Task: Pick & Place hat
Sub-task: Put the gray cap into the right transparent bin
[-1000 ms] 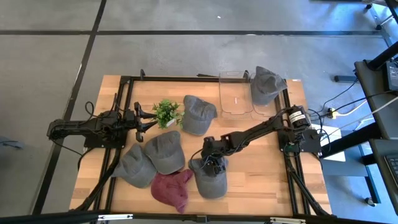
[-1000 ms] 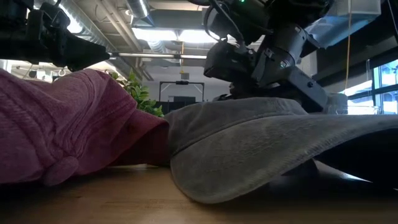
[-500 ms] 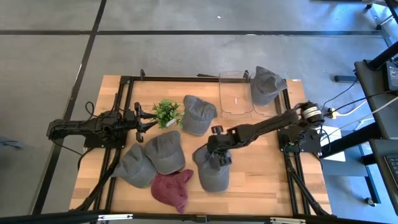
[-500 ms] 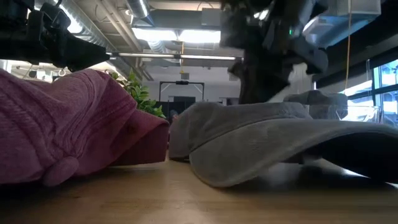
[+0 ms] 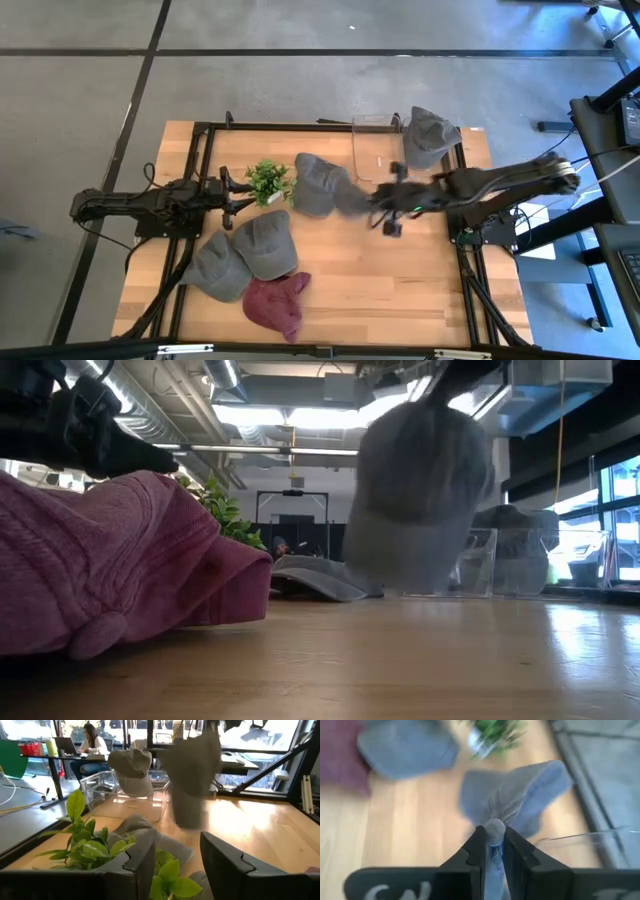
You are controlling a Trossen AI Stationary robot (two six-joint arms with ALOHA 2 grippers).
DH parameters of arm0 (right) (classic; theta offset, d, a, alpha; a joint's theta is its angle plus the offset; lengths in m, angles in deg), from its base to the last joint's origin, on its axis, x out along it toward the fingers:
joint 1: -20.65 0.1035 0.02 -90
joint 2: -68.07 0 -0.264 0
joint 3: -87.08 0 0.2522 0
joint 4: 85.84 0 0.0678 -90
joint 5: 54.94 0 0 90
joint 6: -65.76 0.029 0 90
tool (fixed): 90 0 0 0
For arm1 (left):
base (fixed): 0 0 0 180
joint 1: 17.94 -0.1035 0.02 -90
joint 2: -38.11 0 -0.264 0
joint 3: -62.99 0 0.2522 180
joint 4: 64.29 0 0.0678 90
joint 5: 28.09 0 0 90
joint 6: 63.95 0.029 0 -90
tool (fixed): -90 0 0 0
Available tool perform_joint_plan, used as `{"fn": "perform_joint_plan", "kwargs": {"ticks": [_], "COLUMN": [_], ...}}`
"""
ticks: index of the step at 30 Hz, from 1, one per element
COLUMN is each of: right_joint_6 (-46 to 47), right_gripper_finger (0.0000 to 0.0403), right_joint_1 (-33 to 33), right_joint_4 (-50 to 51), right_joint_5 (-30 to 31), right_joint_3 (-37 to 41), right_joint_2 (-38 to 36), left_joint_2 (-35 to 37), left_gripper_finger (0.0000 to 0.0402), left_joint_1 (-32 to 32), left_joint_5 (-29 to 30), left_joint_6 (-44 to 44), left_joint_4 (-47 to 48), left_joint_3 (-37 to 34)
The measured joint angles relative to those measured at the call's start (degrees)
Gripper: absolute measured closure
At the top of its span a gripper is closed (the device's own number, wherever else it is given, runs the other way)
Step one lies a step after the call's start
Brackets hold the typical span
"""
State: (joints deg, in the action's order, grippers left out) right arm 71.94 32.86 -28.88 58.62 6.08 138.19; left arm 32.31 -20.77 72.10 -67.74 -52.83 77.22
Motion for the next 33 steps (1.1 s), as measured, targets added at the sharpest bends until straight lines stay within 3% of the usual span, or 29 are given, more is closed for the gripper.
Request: {"fn": "perform_joint_plan", "kwargs": {"ticks": [8, 14, 20, 23, 27, 33], "right_joint_6": [1.6, 1.2, -2.0, -3.5, -6.4, -8.8], "right_gripper_finger": [0.0356, 0.0356, 0.0356, 0.0358, 0.0358, 0.0358], "right_joint_1": [-1.1, -3.6, -8.0, -10.7, -13.9, -16.7], "right_joint_4": [7.0, 25.3, 41.0, 46.2, 45.9, 45.8], "right_joint_5": [8.6, 18.7, 24.5, 26.5, 26.5, 30.7], "right_joint_3": [-3.6, -15.6, -23.2, -23.5, -21.7, -13.0], "right_joint_2": [-10.6, -10.7, -9.8, -9.9, -9.9, -9.6], "left_joint_2": [-0.2, -0.2, -0.2, -0.2, -0.2, -0.2], "left_gripper_finger": [0.0253, 0.0253, 0.0253, 0.0253, 0.0253, 0.0253], "left_joint_1": [0.0, 0.0, 0.0, 0.0, 0.0, 0.0], "left_joint_5": [0.2, 0.2, 0.2, 0.2, 0.3, 0.4], "left_joint_6": [0.0, 0.0, 0.0, 0.0, 0.0, 0.0], "left_joint_4": [0.0, 0.0, 0.0, 0.0, 0.0, 0.0], "left_joint_3": [0.0, 0.0, 0.0, 0.0, 0.0, 0.0]}}
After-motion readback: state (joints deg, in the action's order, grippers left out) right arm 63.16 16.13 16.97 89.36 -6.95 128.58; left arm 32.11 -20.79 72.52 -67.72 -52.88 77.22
